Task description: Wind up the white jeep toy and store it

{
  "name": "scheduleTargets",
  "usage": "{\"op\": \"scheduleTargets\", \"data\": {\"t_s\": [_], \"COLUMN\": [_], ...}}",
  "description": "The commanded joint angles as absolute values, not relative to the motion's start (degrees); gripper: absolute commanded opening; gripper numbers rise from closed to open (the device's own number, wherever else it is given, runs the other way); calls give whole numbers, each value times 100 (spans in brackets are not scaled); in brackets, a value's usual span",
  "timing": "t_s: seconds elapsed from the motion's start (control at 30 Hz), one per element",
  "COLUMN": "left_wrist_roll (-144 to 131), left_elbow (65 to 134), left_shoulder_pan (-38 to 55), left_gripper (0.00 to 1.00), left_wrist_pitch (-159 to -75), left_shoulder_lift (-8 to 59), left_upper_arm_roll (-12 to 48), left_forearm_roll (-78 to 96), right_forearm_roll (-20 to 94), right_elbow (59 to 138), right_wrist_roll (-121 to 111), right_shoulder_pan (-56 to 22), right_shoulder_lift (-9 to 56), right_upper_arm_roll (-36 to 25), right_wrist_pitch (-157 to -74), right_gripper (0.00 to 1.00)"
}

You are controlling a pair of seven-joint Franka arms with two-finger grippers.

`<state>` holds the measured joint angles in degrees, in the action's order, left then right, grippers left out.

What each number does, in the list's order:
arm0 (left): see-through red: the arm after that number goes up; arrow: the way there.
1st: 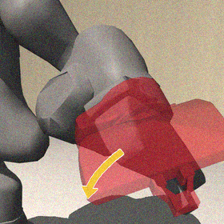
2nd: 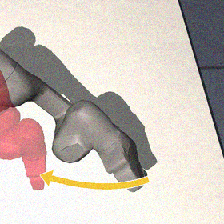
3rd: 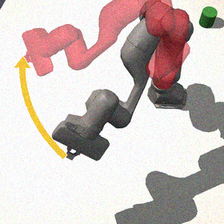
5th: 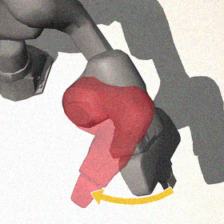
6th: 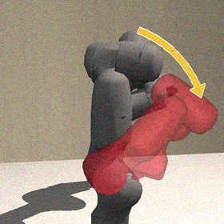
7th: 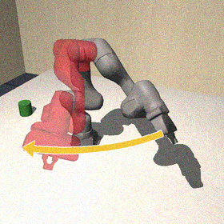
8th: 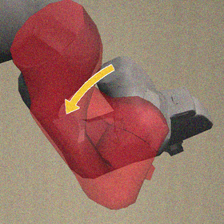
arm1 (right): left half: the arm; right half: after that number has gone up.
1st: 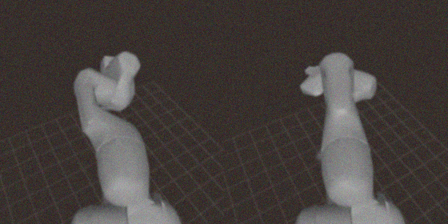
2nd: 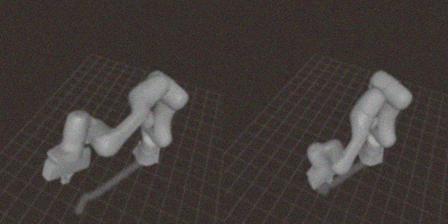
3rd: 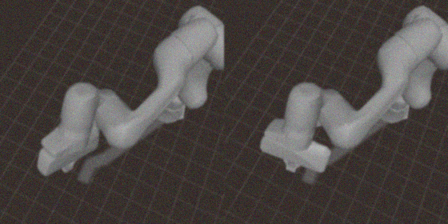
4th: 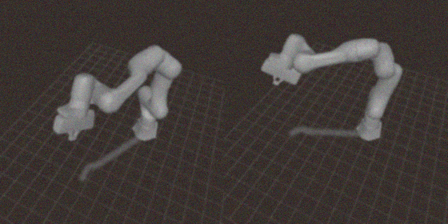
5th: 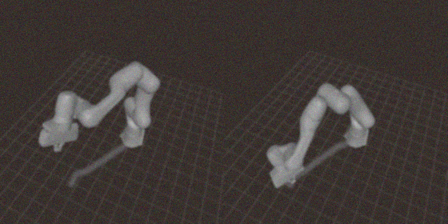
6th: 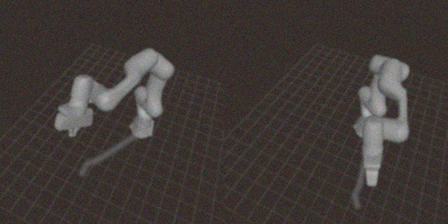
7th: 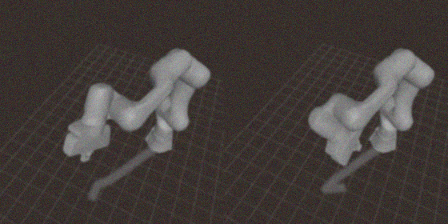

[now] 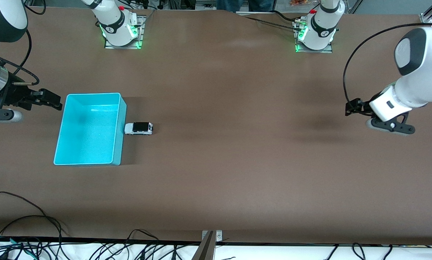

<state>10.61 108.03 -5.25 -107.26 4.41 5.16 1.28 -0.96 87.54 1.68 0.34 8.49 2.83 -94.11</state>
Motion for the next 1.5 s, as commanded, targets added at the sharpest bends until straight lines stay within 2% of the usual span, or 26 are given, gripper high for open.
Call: {"op": "scheduleTargets", "data": {"t_s": [0.0,0.37,0.73,0.97,1.13,1.3,1.47], "left_wrist_roll": [1239,1248,1266,1204,1230,1230,1213], "left_elbow": [10943,10055,9967,9967,9967,9835,9791], "left_shoulder_pan": [-650,-685,-729,-537,8,44,26], "left_gripper": [100,100,100,100,100,100,100], "left_wrist_pitch": [-10468,-9748,-9694,-9686,-9677,-9633,-9361], "left_shoulder_lift": [105,378,387,238,18,-26,-96], "left_upper_arm_roll": [536,510,501,475,-87,-70,-70], "left_forearm_roll": [220,220,211,220,272,290,290], "right_forearm_roll": [-149,-106,298,386,448,439,439], "right_elbow": [8798,8833,9061,9553,10176,10713,11503], "right_wrist_roll": [-25,-2203,-5043,-6511,-7206,-7312,-7356], "right_shoulder_pan": [-52,-527,-633,-633,-642,-642,-642], "right_shoulder_lift": [861,1300,2012,2276,2259,2232,2101], "right_upper_arm_roll": [334,378,387,457,545,729,879], "right_wrist_pitch": [-9475,-9905,-10028,-10686,-11328,-11952,-12953], "right_gripper": [100,100,100,100,100,100,100]}}
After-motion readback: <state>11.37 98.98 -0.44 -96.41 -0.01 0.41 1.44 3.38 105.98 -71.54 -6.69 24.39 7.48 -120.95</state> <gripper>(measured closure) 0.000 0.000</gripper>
